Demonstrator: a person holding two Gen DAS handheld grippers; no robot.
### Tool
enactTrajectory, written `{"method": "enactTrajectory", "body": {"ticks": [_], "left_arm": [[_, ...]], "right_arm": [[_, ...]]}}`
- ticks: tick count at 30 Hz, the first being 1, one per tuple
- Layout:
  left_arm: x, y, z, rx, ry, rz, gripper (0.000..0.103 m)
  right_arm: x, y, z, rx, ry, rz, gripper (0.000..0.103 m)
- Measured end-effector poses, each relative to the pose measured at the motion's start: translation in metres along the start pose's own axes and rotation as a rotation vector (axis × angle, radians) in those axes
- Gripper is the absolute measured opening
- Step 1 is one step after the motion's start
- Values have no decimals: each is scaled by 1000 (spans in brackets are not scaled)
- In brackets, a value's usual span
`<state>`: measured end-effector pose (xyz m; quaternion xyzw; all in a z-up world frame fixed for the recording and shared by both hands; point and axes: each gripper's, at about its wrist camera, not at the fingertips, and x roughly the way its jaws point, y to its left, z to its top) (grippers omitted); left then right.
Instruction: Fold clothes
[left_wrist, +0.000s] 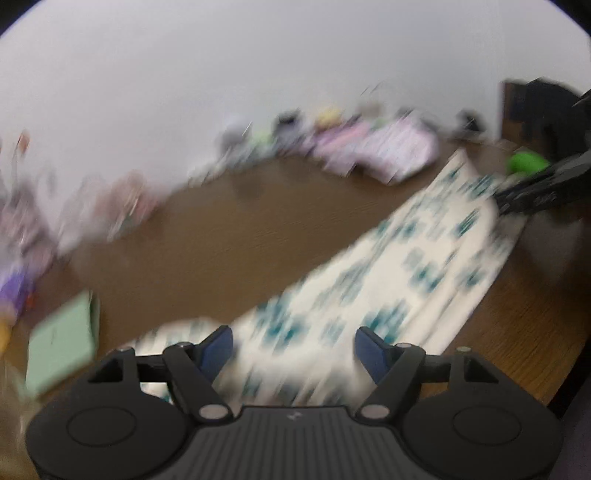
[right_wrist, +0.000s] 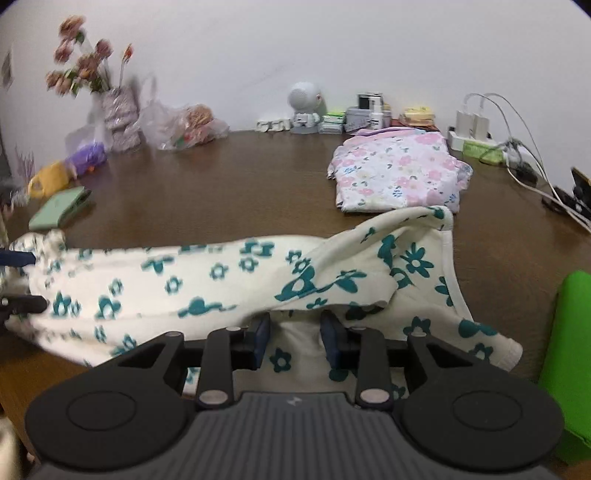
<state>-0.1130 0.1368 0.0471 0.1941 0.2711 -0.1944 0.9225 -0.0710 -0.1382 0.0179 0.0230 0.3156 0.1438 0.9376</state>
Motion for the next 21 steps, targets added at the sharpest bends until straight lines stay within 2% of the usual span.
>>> {"method": "enactTrajectory", "body": {"ticks": [3, 6, 7, 8, 9, 10, 11, 13, 16, 21], "left_arm": [[8, -12, 32, 117, -50, -53, 73], [20, -10, 30, 125, -16, -70, 73], [24, -10, 30, 128, -5, -76, 69], [28, -10, 29, 130, 7, -82, 56], [32, -9, 28, 133, 18, -87, 49], [36, -9, 28, 136, 29, -93, 37], [40, -8, 27, 139, 41, -99, 30], [48, -8, 26, 144, 64, -110, 25], [60, -6, 24, 152, 98, -127, 24], [76, -2, 18, 147, 151, -143, 24]], "right_arm": [[-26, -2, -6, 27, -49, 12, 35], [-42, -6, -16, 52, -49, -6, 35], [-41, -8, -18, 55, -43, -11, 35], [-38, -9, -18, 54, -36, -14, 34], [-34, -11, -17, 54, -29, -17, 34], [-31, -13, -17, 53, -22, -20, 32], [-27, -15, -17, 52, -15, -24, 30], [-21, -18, -17, 51, -2, -30, 29], [-10, -23, -17, 50, 19, -40, 29], [30, -5, 13, 0, 55, -2, 29]]}}
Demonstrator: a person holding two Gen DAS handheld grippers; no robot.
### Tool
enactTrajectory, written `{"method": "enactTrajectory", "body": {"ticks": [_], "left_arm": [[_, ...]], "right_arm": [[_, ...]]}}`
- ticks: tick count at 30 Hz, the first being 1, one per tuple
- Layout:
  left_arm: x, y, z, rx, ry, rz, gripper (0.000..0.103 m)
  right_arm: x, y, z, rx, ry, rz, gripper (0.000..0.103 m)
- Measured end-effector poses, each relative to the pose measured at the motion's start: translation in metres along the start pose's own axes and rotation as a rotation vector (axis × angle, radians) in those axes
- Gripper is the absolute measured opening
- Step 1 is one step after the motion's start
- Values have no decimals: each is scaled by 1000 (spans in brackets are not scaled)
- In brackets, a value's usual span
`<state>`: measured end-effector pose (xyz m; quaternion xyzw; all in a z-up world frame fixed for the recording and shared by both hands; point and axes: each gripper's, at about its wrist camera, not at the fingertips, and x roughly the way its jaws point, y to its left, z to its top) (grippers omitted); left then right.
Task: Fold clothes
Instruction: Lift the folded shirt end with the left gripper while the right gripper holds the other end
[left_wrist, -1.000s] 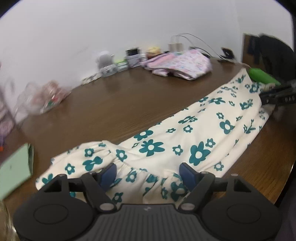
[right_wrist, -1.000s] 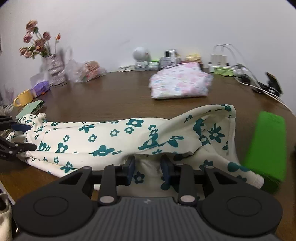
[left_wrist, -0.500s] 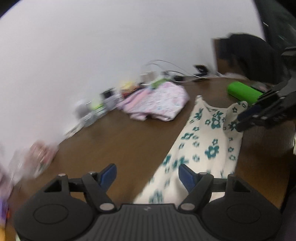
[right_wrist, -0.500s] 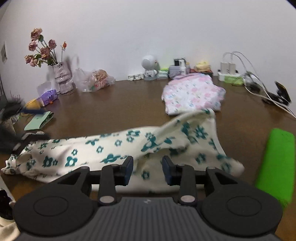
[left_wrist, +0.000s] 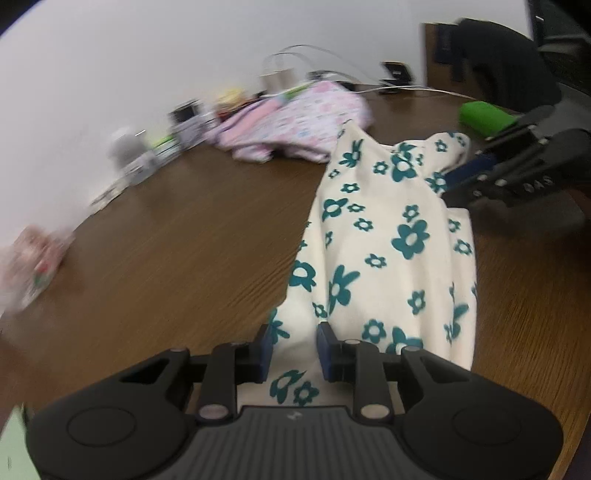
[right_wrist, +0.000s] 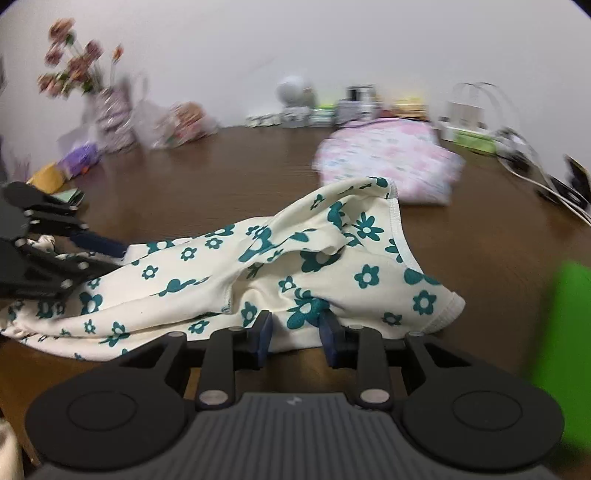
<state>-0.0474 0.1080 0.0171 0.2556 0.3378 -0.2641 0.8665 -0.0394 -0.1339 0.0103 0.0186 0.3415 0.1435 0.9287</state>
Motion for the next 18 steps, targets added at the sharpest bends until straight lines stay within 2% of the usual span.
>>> {"method": "enactTrajectory", "body": {"ticks": [6, 9, 11, 12, 13, 16, 18], "left_arm": [[-24, 8, -27, -164, 33, 123, 26], [-32, 6, -26, -191, 72, 206, 41], [-37, 7, -29, -202, 78, 214, 56], [-38, 8, -31, -207, 78, 210, 57], [-40, 9, -32, -213, 79, 206, 58], [-45, 11, -38, -229, 81, 195, 58], [-48, 13, -41, -239, 82, 187, 47]], "right_arm": [[48, 24, 41, -66, 43, 49, 29], [71, 37, 61, -99, 65, 73, 29], [63, 43, 61, -103, 49, 90, 30], [52, 46, 55, -107, 36, 108, 39], [41, 47, 47, -99, 30, 134, 47], [25, 56, 29, -71, 35, 196, 48], [27, 67, 22, -85, 46, 205, 47]]}}
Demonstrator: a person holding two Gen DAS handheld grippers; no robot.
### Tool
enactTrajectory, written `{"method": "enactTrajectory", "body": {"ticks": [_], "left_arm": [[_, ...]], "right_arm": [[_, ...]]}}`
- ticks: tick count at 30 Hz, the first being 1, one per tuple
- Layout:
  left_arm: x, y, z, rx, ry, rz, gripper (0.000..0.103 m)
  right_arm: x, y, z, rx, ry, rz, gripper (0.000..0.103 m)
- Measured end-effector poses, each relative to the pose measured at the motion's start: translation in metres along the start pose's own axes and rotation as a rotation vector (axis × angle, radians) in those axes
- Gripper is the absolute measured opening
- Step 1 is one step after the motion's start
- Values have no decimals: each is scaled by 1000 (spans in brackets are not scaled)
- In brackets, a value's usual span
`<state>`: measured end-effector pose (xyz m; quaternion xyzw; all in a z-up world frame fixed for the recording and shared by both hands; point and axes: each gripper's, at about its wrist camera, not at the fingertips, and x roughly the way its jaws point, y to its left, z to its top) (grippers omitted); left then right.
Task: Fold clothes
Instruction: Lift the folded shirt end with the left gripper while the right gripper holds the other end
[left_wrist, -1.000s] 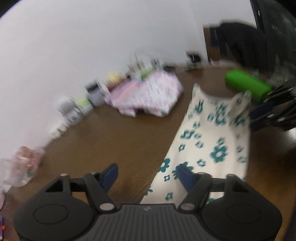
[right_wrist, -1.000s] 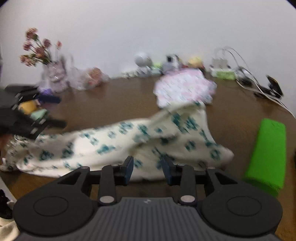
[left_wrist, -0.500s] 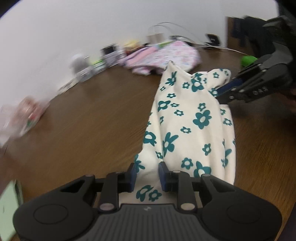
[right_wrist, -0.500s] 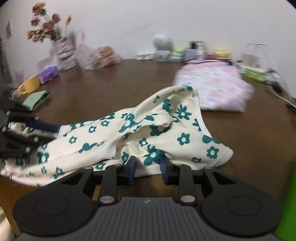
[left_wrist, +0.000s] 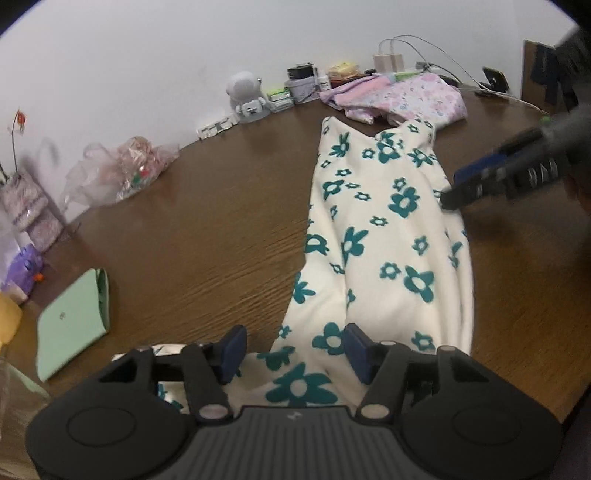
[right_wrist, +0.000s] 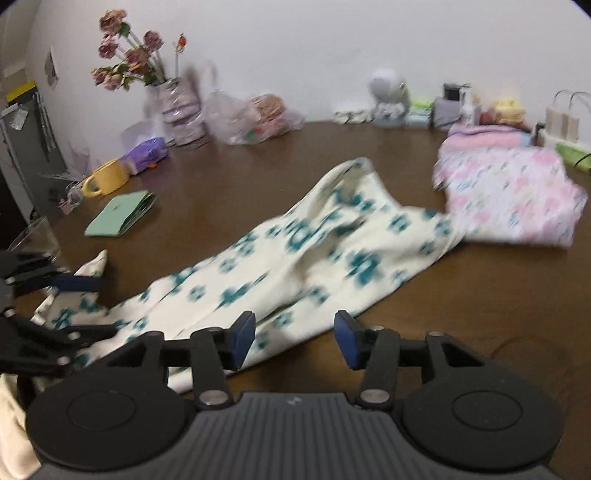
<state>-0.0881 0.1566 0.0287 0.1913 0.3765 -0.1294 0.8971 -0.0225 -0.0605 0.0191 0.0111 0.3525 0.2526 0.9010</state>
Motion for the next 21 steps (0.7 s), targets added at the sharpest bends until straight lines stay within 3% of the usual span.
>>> {"method": "enactTrajectory", "body": {"ticks": [2, 3, 5, 6, 9, 12, 14, 16, 18, 21], "left_arm": [[5, -3, 3, -8, 9, -8, 24], [5, -6, 5, -16, 6, -7, 20], [1, -11, 9, -40, -13, 2, 0], [-2, -13, 11, -52, -23, 7, 0], [-8, -21, 18, -89, -52, 22, 0], [-15, -28, 24, -125, -81, 36, 16], [-19, -33, 28, -149, -100, 46, 48], [-24, -38, 33, -174, -120, 55, 60], [-25, -35, 33, -204, -122, 75, 59], [-8, -11, 13, -278, -23, 94, 54]], "right_arm": [[12, 7, 3, -48, 11, -31, 35], [18, 4, 8, -53, 13, -45, 25], [30, -3, 20, -63, 17, -75, 18], [36, -6, 25, -68, 19, -90, 13], [53, -16, 42, -83, 24, -134, 13], [66, -36, 59, -54, 26, -203, 17], [58, -34, 53, -47, 23, -182, 17], [47, -27, 43, -48, 19, -144, 18], [36, -20, 33, -49, 15, -105, 24], [19, -10, 18, -50, 9, -47, 27]]}}
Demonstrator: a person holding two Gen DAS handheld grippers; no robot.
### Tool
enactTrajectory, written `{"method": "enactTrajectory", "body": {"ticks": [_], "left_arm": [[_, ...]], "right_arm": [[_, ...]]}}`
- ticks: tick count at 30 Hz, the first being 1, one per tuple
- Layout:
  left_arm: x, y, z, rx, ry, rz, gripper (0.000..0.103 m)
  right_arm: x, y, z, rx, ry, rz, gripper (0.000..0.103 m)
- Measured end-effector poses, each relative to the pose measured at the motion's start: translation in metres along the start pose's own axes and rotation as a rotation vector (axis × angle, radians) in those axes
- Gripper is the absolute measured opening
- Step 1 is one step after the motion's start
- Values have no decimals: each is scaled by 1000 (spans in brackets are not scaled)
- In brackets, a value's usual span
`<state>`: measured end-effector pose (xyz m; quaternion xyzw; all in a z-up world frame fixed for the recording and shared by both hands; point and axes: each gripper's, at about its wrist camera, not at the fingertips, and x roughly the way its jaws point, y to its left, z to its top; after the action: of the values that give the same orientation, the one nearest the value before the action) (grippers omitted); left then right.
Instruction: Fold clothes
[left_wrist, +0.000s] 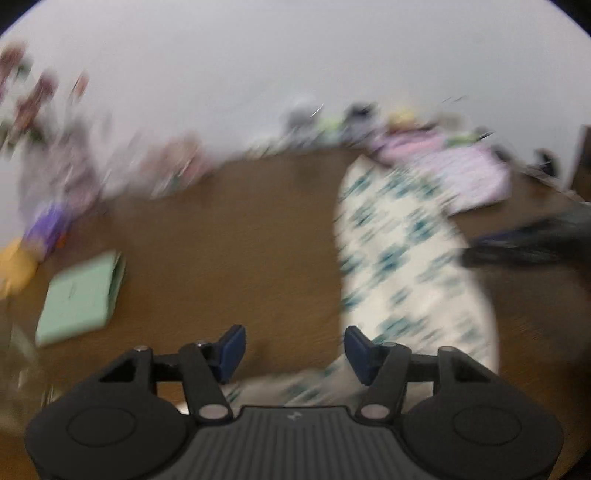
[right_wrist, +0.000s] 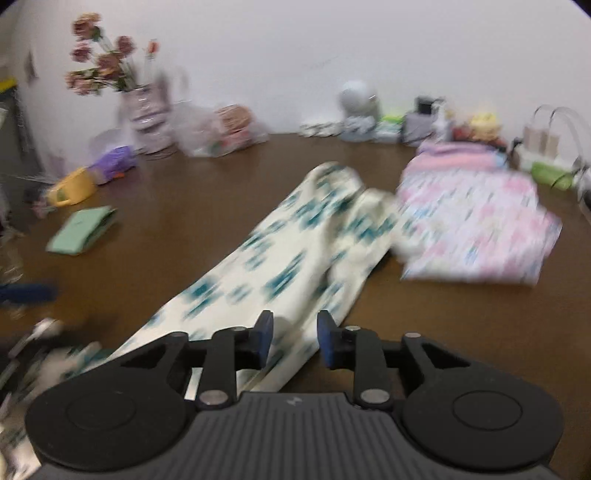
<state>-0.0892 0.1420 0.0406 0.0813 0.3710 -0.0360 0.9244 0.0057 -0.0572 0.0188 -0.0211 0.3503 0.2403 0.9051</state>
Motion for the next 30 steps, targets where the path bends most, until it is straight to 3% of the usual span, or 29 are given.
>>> {"method": "enactTrajectory", "body": {"ticks": [5, 8, 15, 19, 21, 24, 26, 29, 30], "left_arm": [[1, 4, -19, -10, 33, -54, 40], [-4, 2, -24, -29, 41, -90, 32], [-18, -15, -29, -31, 24, -219, 29], [-26, -24, -32, -32, 14, -293, 35], [-30, -29, -33, -33, 9, -330, 37], [-36, -36, -35, -34, 2, -386, 37], [-27, -41, -28, -28, 1, -376, 36], [-9, -49, -14, -15, 2, -341, 33], [-3, -52, -10, -11, 2, -329, 31]], "right_arm": [[-24, 13, -19, 0, -12, 77, 31], [-19, 4, -12, 7, -15, 45, 16], [-7, -16, 6, 25, -24, -31, 13], [0, -28, 17, 36, -29, -74, 22], [-16, -26, 3, 32, -16, -55, 35], [-47, -21, -24, 24, 9, -13, 35], [-53, -10, -34, -7, 20, -2, 33], [-45, 9, -39, -89, 36, -30, 16], [-41, 9, -37, -96, 35, -40, 14]]}}
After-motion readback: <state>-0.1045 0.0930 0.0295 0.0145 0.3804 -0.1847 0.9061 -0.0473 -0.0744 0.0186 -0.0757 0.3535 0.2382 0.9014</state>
